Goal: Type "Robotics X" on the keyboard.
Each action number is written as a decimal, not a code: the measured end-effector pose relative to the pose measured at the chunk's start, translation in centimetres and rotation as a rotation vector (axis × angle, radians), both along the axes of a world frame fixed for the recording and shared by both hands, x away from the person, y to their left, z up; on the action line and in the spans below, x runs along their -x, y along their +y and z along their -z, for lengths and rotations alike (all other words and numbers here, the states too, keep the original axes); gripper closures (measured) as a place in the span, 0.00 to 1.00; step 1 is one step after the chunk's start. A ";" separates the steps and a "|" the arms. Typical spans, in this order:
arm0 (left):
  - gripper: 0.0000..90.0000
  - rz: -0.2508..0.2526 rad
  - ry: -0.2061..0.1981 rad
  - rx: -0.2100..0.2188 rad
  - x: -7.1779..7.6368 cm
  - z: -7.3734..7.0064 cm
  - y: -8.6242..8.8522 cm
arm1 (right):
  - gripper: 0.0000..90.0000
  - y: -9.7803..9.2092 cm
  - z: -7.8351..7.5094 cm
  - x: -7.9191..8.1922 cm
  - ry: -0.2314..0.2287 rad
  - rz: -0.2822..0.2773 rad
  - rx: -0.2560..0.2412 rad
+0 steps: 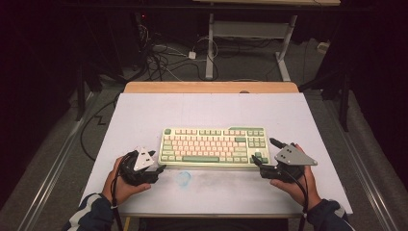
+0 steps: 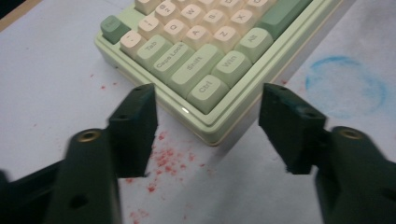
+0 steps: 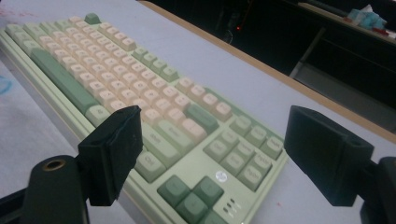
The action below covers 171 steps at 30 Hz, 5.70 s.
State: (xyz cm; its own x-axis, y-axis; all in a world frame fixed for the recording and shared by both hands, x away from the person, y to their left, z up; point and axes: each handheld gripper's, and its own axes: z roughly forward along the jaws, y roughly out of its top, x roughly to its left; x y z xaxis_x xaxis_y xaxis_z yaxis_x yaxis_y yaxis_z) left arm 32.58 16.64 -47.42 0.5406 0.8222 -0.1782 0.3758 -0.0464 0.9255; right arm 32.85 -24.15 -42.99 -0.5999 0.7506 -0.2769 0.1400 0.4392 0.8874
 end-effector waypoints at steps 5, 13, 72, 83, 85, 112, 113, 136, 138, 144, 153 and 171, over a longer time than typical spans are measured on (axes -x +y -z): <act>0.68 -0.001 0.016 -0.008 -0.2 -0.3 -0.2 | 0.23 -0.6 0.9 1.0 0.006 0.011 0.016; 0.95 0.026 0.023 -0.044 -0.7 -1.0 -1.1 | 0.24 -0.8 1.8 2.4 0.016 0.013 0.070; 0.97 0.118 0.076 -0.110 -8.8 -1.8 -11.5 | 0.24 -0.5 2.5 1.9 0.070 -0.015 0.093; 0.81 0.102 -0.004 -0.017 -8.0 -3.5 -10.1 | 0.24 -0.6 2.4 1.8 0.076 -0.021 0.086; 0.75 0.104 -0.011 -0.003 -7.7 -3.7 -9.8 | 0.24 -0.6 2.3 1.8 0.076 -0.019 0.081; 0.24 0.045 -0.194 0.037 -2.1 -2.9 -4.0 | 0.25 -0.7 2.1 1.5 0.103 -0.017 0.054; 0.24 0.041 -0.193 0.038 -2.0 -2.8 -3.8 | 0.25 -0.7 2.1 1.5 0.103 -0.016 0.053; 0.21 -0.035 -0.139 -0.026 0.1 -0.2 -0.5 | 0.55 1.2 1.7 0.3 0.097 -0.040 0.059; 0.21 -0.044 -0.131 -0.022 0.1 -0.1 -0.3 | 0.64 1.3 1.5 0.2 0.106 -0.061 0.050; 0.21 -0.061 -0.129 -0.023 0.3 -0.2 0.0 | 0.92 2.1 0.9 -0.3 0.141 -0.118 0.056; 0.21 -0.078 -0.110 -0.018 0.8 0.0 0.6 | 1.00 4.3 0.2 -2.6 0.192 -0.171 0.077; 0.20 -0.051 -0.099 -0.021 0.6 0.2 0.2 | 1.00 10.5 0.2 -7.9 0.232 -0.217 0.131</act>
